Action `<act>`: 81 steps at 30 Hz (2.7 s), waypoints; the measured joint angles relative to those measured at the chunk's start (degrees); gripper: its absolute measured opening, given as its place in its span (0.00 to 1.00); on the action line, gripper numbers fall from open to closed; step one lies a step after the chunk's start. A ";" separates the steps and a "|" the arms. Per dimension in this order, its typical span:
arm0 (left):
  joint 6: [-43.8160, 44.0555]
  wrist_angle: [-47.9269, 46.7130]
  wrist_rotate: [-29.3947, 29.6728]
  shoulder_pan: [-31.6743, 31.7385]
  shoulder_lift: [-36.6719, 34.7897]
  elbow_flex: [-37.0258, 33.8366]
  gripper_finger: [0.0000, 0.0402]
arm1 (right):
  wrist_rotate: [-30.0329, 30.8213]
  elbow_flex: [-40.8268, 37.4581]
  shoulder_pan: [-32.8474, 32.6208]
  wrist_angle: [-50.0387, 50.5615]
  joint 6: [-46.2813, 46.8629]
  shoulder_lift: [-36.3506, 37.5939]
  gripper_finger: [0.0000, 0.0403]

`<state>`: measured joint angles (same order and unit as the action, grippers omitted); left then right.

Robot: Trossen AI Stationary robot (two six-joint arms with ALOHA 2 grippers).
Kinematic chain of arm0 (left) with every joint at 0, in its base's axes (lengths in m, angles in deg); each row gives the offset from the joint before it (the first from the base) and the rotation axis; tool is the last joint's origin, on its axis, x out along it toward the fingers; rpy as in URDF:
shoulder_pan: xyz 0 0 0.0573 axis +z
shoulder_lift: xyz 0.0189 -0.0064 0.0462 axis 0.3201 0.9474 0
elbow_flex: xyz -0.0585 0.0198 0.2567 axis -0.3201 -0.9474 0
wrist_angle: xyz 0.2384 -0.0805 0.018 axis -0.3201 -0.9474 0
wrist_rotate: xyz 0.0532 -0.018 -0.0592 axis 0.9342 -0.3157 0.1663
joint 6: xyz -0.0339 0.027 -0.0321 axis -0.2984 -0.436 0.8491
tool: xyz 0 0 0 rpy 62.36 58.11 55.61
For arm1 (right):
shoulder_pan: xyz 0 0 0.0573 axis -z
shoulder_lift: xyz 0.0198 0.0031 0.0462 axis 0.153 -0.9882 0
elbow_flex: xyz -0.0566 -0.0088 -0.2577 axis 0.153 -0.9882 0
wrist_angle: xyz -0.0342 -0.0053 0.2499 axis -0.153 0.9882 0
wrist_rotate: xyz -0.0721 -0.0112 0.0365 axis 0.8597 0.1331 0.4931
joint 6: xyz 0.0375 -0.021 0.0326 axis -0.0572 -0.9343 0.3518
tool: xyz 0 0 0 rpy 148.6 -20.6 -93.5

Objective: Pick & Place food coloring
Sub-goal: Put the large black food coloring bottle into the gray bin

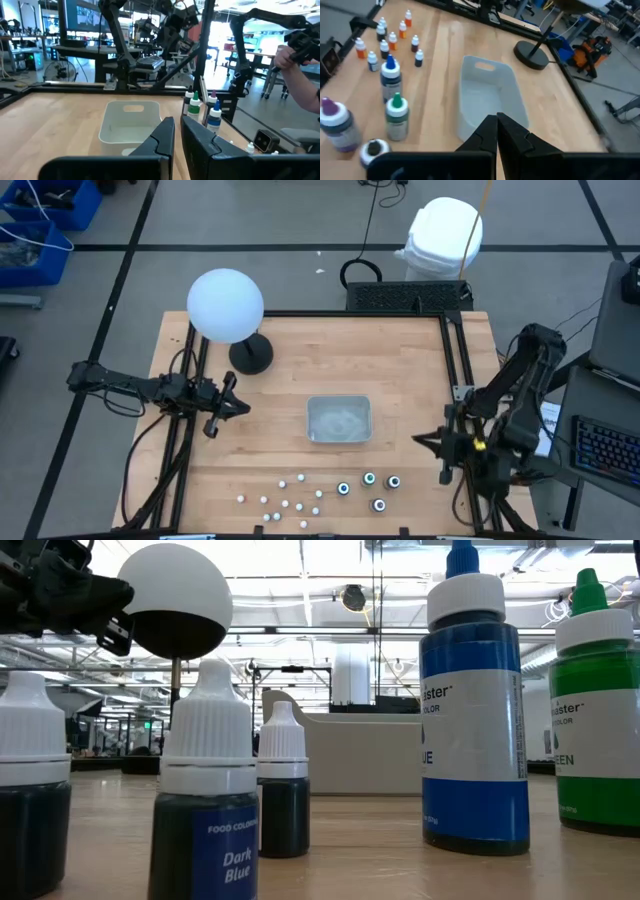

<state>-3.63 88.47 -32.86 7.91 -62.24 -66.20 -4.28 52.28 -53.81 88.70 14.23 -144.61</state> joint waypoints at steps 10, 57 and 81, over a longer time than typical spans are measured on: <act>-3.01 -0.26 -0.01 0.00 0.00 0.00 0.09 | 0.56 -12.75 -2.08 -29.98 -7.33 -0.84 0.11; -4.77 -2.67 5.41 0.00 0.02 0.00 0.09 | -18.58 -30.81 3.25 -86.49 -19.24 -17.30 0.56; -6.92 -2.67 5.42 0.00 0.00 0.00 0.09 | -18.38 -30.77 4.07 -81.92 -12.38 -18.83 0.42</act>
<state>-10.55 85.80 -27.45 7.91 -62.23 -66.20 -22.66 21.51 -49.74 6.78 1.85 -163.44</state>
